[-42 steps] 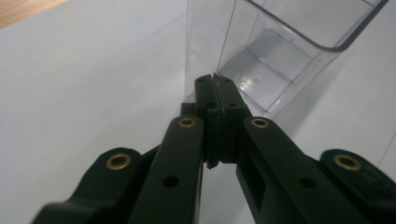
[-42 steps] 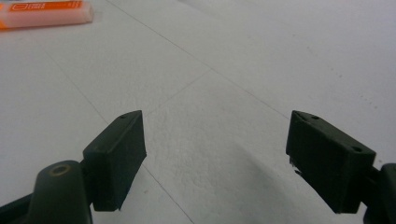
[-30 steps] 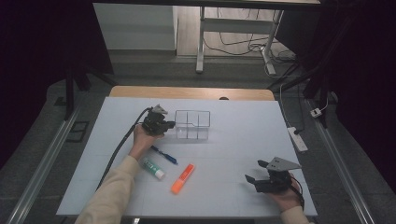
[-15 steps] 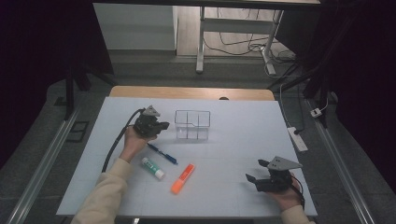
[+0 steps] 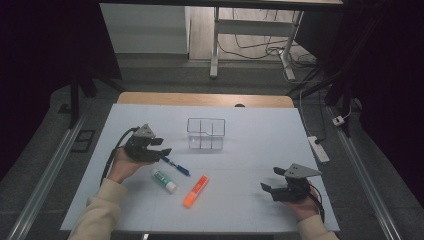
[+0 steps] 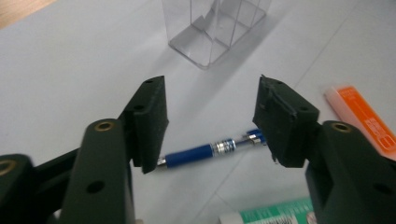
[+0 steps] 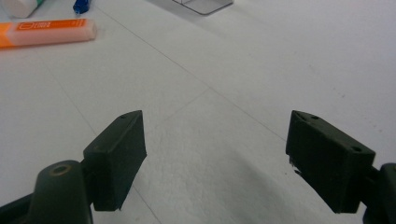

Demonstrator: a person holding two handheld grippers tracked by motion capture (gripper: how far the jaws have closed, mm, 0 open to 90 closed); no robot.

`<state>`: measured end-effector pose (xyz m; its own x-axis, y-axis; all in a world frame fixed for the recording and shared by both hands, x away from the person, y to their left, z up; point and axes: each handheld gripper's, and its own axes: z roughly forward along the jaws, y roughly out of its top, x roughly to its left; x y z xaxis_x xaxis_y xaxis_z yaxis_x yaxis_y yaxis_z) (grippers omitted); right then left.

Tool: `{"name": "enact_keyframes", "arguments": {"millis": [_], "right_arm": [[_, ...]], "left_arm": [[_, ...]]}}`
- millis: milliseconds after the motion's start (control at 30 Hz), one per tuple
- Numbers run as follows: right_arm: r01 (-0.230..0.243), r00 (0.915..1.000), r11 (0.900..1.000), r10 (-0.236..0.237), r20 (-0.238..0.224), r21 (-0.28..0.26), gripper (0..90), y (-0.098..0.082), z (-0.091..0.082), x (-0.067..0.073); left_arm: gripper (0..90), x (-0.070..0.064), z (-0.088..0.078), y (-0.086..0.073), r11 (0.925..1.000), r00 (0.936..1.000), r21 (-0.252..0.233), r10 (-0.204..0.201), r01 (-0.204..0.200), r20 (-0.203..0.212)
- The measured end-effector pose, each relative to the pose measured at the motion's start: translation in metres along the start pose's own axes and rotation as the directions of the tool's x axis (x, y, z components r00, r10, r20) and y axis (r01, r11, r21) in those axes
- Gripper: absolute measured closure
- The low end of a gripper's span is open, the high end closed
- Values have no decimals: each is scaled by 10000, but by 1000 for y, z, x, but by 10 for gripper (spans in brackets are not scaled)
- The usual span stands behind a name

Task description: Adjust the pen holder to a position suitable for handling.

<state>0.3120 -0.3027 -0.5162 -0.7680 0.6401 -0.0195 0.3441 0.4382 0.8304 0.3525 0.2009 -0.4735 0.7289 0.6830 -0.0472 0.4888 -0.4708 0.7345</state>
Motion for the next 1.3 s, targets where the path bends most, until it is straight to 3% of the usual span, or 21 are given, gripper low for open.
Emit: {"name": "enact_keyframes", "arguments": {"millis": [267,433,667,733,1133,1300], "right_arm": [[137,9999,9998,-138,31,151,196,2,1,3],[139,9999,9998,-140,93,157,195,2,1,3],[238,9997,9996,-238,0,155,193,1,-3,6],[227,9997,9997,-227,-13,91,193,1,-6,6],[178,9998,9998,-178,-70,41,198,0,-10,7],[186,9998,9997,-184,-93,149,201,0,-10,7]], "left_arm": [[366,-1,-8,-2,9990,9989,172,416,-420,220],[342,-4,-12,-1,9940,9953,585,903,-924,363],[333,-9,-22,-6,9950,9970,645,751,-762,194],[331,-14,-26,-11,9950,9969,602,789,-792,77],[333,-30,-44,-44,9999,9985,-37,158,-161,-530],[324,-33,-43,-53,10000,9987,34,6,-5,-515]]}}
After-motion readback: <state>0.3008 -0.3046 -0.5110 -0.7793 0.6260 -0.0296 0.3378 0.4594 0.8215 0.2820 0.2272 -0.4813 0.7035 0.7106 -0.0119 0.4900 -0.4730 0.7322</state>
